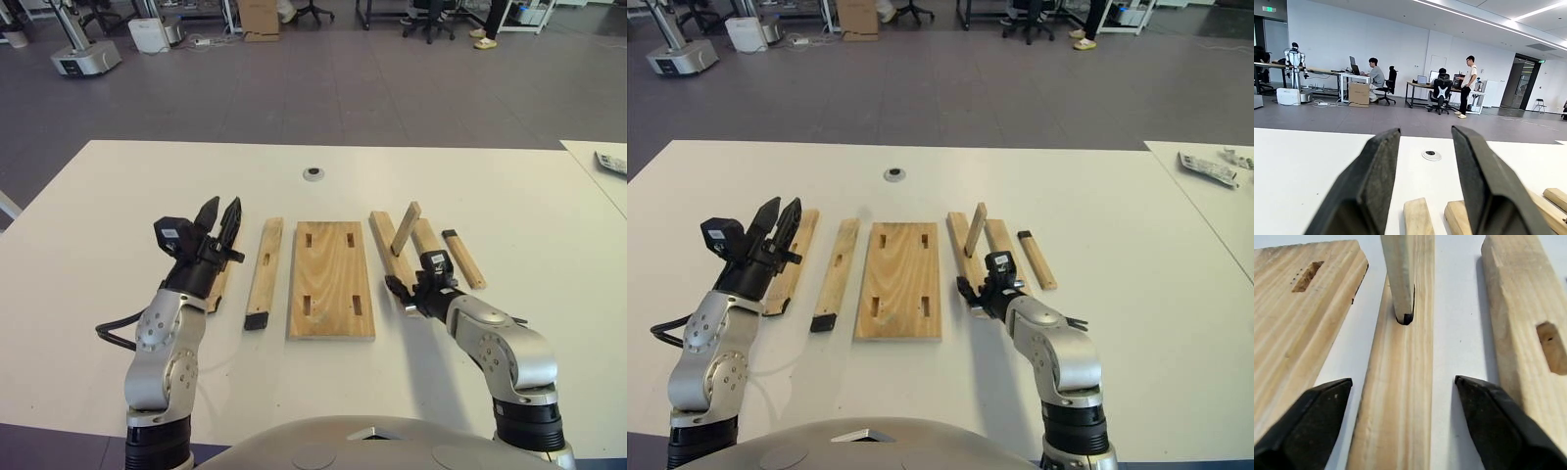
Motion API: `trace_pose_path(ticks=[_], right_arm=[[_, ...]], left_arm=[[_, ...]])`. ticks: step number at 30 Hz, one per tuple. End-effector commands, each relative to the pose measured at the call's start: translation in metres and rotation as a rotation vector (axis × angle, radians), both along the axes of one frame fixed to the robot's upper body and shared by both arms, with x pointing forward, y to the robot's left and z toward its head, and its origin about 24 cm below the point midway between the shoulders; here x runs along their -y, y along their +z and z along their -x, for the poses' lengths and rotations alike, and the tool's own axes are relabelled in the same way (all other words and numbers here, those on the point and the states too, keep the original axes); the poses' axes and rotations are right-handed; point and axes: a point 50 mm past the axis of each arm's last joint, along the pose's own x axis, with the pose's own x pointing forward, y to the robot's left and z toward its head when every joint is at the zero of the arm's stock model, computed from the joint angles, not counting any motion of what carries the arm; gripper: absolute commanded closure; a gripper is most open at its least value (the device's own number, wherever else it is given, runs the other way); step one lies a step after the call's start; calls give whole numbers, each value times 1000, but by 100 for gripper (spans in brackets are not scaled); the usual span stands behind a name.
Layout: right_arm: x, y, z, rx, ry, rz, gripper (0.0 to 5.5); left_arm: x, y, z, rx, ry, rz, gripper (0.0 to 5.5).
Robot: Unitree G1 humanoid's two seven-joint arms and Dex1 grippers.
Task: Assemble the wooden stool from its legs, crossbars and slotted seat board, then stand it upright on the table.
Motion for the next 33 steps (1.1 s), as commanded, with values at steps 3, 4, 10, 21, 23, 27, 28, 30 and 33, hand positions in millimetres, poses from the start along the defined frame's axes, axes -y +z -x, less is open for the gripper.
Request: trace_pose_path(ticks=[3,4,10,21,23,27,28,30,33], right_arm=[[9,-9,8,-38,95,187,260],[8,-10,9,-28,140,233,277],[12,-12,-1,19,205,288,341],[8,143,-81,539,379,-386,342],[0,164,-76,564,519,-511,343],[-6,187,-67,568,691,-678,343],[-8,191,-64,560,731,-716,343],[-12,193,-60,537,776,-760,343],[-17,191,-56,507,800,-785,343]], left_arm=[[-1,1,1,10,26,-48,358],[0,3,-1,17,31,-57,358],[8,26,-12,86,-42,-145,358],[-9,112,-46,234,-489,52,325],[0,123,-46,212,-661,162,289],[11,138,-43,144,-905,332,216],[12,141,-43,126,-938,367,200],[11,144,-45,103,-968,397,165],[11,142,-47,77,-973,397,159]])
